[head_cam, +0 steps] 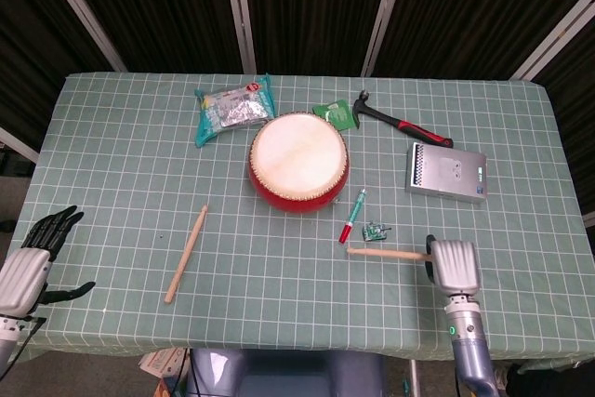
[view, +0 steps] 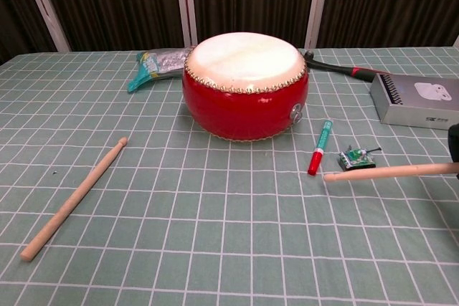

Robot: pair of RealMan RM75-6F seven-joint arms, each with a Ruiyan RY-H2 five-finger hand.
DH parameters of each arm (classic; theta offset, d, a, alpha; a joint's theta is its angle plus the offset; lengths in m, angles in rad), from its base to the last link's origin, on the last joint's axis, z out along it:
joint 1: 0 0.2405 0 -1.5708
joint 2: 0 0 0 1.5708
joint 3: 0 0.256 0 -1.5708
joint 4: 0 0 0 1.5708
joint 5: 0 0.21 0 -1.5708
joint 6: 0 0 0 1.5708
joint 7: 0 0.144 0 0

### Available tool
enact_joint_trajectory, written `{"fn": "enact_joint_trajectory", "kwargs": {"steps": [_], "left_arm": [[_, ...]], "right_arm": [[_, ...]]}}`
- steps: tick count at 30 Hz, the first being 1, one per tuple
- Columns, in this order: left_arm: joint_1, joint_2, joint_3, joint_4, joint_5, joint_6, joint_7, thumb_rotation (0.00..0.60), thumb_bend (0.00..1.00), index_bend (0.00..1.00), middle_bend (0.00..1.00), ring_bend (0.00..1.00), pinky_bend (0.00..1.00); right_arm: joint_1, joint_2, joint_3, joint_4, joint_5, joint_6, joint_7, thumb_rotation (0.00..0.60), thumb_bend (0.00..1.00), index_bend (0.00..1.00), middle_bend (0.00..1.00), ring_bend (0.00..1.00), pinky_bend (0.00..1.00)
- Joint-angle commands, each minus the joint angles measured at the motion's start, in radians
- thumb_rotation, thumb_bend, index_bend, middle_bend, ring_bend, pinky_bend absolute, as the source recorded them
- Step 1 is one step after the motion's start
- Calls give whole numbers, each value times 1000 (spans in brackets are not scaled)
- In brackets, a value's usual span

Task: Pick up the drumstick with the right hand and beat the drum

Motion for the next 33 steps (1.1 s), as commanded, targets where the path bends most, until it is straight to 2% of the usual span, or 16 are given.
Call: {"fn": "enact_joint_trajectory", "kwargs": {"steps": [1,6,14,17,21,22,24,27,32,33], "left_arm": [[0,-1,-1,0,-2,-1,0,600,0,0,0,0,46],[-1,0,-1,-6,-3,-2,3,600,0,0,0,0,46],[0,1,-2,-13,-4,-1,6,600,0,0,0,0,46],[1,0,-3,-13,-1,3,9,600,0,0,0,0,46],[3,-3,-5,-11,2,10,9,600,0,0,0,0,46],[4,-4,-5,-11,2,12,8,600,0,0,0,0,46],[6,-5,-6,-8,3,18,6,600,0,0,0,0,46],[7,-7,-8,-5,4,24,4,600,0,0,0,0,46],[12,-13,-10,7,13,40,12,600,0,0,0,0,46],[12,-14,-11,9,16,44,17,600,0,0,0,0,46]], "right_arm": [[-7,-13,7,2,16,-13,-21,600,562,696,999,1000,981],[-9,-21,10,-2,40,-27,-68,600,555,514,999,1000,981],[-20,-14,20,-30,41,-17,-111,600,469,192,998,1000,981],[-25,3,19,-49,19,-1,-124,600,460,109,988,1000,966],[-34,41,19,-92,-27,30,-124,600,459,84,945,994,922],[-38,56,22,-109,-43,40,-114,600,459,68,906,972,893],[-49,94,30,-147,-86,69,-78,600,458,40,833,912,834],[-76,158,40,-202,-164,120,11,600,451,3,636,730,664],[-141,261,40,-240,-296,216,182,600,366,0,249,308,299],[-155,279,38,-242,-311,230,210,600,348,0,201,255,255]]}}
